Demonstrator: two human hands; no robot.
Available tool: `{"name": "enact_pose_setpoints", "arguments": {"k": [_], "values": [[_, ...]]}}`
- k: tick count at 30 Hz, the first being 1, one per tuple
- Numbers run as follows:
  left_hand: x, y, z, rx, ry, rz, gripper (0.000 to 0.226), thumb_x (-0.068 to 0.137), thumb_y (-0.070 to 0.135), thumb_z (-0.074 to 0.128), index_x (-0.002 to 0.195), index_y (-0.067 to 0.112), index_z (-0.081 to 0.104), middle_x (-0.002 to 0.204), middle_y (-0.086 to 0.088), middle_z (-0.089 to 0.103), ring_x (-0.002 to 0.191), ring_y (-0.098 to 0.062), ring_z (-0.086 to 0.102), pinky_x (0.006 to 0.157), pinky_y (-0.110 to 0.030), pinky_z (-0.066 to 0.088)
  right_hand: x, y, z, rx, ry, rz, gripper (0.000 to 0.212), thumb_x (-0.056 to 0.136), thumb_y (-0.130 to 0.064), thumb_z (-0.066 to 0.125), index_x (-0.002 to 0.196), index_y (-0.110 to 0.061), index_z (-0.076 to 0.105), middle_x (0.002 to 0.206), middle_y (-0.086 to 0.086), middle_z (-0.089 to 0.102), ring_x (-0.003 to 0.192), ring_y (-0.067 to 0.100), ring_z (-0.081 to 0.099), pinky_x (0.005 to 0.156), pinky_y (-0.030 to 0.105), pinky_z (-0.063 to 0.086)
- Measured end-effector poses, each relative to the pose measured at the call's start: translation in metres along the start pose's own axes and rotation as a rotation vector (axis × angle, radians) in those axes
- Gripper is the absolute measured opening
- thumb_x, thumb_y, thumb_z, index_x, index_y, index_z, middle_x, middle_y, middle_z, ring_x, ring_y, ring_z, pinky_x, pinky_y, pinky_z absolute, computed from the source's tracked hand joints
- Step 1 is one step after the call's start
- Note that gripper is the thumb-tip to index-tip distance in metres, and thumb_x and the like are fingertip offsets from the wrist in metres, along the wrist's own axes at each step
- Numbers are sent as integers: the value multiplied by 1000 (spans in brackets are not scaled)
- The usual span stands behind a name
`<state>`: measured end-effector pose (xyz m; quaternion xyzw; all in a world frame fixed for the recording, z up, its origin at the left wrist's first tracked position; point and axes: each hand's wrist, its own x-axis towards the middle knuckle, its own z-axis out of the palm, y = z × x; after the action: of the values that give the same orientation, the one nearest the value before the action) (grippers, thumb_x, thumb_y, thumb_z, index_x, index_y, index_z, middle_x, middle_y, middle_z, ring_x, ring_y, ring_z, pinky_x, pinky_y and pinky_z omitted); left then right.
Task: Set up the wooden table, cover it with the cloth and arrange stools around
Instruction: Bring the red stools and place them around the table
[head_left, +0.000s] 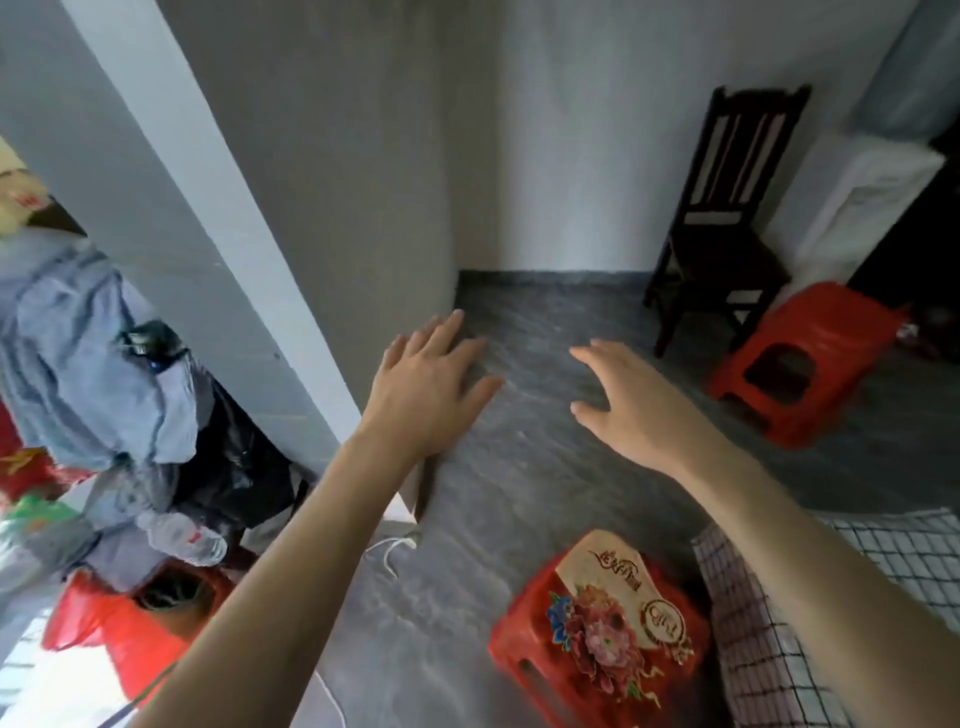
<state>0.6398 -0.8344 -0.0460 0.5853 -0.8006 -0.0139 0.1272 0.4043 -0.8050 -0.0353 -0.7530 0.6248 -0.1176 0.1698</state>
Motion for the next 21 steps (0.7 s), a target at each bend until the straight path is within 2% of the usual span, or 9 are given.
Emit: {"name": "enact_pose_setpoints", "arguments": {"k": [5,8,12,21], "values": [[-3,-42,-17,57,58,-11,58,91,51,50,145,32,38,164,3,4,149,-21,12,118,-45,17,40,-47,3,-49,83,-55,61,94,-34,58,149,-32,31,160,-9,19,143,14,28,103,38,38],[4,-73,-17,93,36,-24,61,91,49,52,147,32,34,164,3,-1,150,-20,6,119,-44,14,68,-70,11,-37,93,-76,59,94,-36,57,148,-33,32,160,-10,18,143,15,28,105,45,42],[23,-107,-16,113,6,2,63,91,48,52,148,31,32,164,3,-7,151,-21,2,119,-46,11,108,-96,17,-61,99,-73,61,94,-35,57,149,-32,32,161,-8,17,145,15,24,109,38,34],[85,-142,3,94,-143,100,73,94,52,43,155,26,13,161,1,-21,149,-21,-14,120,-48,2,158,-105,24,-47,106,120,62,93,-37,58,149,-31,31,162,-4,16,146,18,23,109,39,36]]}}
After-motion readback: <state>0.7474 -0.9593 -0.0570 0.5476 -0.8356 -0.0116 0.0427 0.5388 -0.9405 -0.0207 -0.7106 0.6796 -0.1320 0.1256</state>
